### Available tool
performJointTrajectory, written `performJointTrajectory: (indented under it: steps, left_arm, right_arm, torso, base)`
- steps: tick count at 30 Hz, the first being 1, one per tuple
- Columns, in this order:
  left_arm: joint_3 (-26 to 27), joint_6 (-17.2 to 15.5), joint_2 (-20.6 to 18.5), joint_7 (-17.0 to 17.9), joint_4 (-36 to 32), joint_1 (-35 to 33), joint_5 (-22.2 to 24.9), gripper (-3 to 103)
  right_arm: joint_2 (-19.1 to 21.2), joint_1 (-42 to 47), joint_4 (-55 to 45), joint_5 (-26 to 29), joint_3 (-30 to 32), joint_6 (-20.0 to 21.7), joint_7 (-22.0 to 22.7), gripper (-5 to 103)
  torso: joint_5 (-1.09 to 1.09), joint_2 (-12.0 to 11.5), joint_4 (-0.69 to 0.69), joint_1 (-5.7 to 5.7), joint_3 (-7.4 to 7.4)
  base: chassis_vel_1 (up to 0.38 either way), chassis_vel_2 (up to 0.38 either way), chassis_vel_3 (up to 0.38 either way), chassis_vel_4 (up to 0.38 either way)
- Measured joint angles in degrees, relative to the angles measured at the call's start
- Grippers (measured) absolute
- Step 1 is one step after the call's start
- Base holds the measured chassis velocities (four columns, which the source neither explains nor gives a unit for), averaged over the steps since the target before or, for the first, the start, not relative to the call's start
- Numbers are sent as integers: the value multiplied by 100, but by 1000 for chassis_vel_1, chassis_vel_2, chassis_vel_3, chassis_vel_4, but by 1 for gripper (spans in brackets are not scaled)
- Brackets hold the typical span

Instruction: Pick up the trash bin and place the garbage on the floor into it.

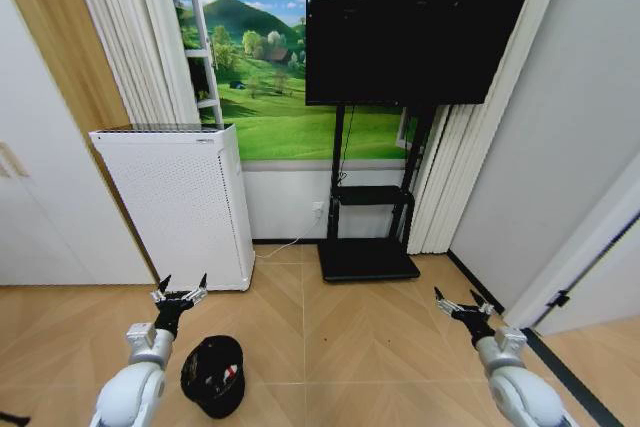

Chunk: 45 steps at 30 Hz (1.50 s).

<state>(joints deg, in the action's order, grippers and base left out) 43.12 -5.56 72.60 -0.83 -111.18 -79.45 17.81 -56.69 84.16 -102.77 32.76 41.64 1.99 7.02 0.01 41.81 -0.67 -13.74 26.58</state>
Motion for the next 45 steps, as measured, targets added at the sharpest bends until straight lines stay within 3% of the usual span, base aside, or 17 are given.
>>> performJointTrajectory:
  steps: [12,16,19,22,23,25,26,27,29,34,35,37,38,41,42,44,45]
  left_arm:
    - [0,1,0,0,1,0,0,100]
    - [0,1,1,1,1,-1,0,100]
    - [0,1,0,1,0,0,0,100]
    - [-1,0,2,1,2,-2,1,100]
    - [0,1,1,0,0,-1,0,100]
    - [-1,1,1,0,0,-1,0,100]
    - [-1,1,1,0,1,-1,0,100]
    - [-1,1,1,0,1,-1,0,100]
    - [1,0,0,0,-2,0,0,100]
    - [-2,-2,1,0,1,-2,1,100]
    - [0,0,1,1,-1,0,0,100]
    - [-1,0,1,0,-2,-1,0,100]
    - [-1,-1,1,1,0,-1,1,100]
    - [-1,0,1,1,-2,-2,1,100]
    - [0,0,1,1,-1,-1,0,100]
    - [0,-1,1,5,1,-3,0,100]
    - [0,-1,1,8,1,-2,0,100]
  right_arm:
    - [0,0,0,0,0,0,-1,100]
    - [0,0,0,0,0,0,-1,100]
    - [-1,1,0,0,-1,0,-1,100]
    - [0,1,0,0,1,0,0,100]
    - [-1,1,0,0,0,0,-1,100]
    - [-1,2,2,0,-1,1,0,100]
    - [-1,0,-1,0,0,0,-1,100]
    - [-1,0,-1,0,0,0,-1,100]
    - [-1,0,0,0,-1,0,-1,100]
    - [0,0,0,0,1,0,0,100]
    - [-1,0,0,0,-1,0,-1,100]
    - [-1,1,2,0,-1,1,-1,100]
    - [0,0,0,0,0,0,-1,100]
    - [-1,2,3,1,-1,1,0,100]
    - [-1,1,0,0,0,0,0,100]
    - [0,1,-1,0,0,0,-1,100]
    - [-1,1,0,0,0,0,-1,100]
  torso:
    - [5,-5,-1,2,-2]
    - [-7,-5,2,3,-3]
    - [9,-6,-2,2,-2]
    - [-9,-7,1,4,-4]
    - [8,-8,0,3,-4]
    - [10,-8,-2,3,-4]
    - [-10,-7,2,4,-4]
    - [-10,-7,2,4,-4]
    - [11,-9,0,3,-4]
    - [-12,-9,1,4,-4]
    - [11,-9,-1,3,-4]
    - [9,-9,-1,4,-4]
    - [-14,-9,2,3,-4]
    - [11,-9,-2,4,-4]
    - [-6,-8,0,7,-7]
    - [-11,-8,9,6,-7]
    - [-3,-8,1,7,-7]
  base:
    - [279,-267,-277,264]
    - [356,-349,-351,355]
    - [363,-367,-368,367]
    - [369,-365,-378,365]
    - [395,-337,-391,351]
    - [377,-337,-391,348]
    - [319,-365,-337,374]
    - [319,-365,-337,374]
    - [363,-345,-355,366]
    - [349,-341,-357,347]
    - [376,-315,-358,349]
    - [376,-354,-360,349]
    - [334,-349,-348,359]
    - [354,-338,-373,332]
    - [230,-298,-304,230]
    - [230,-181,-271,230]
    - [199,-63,-186,166]
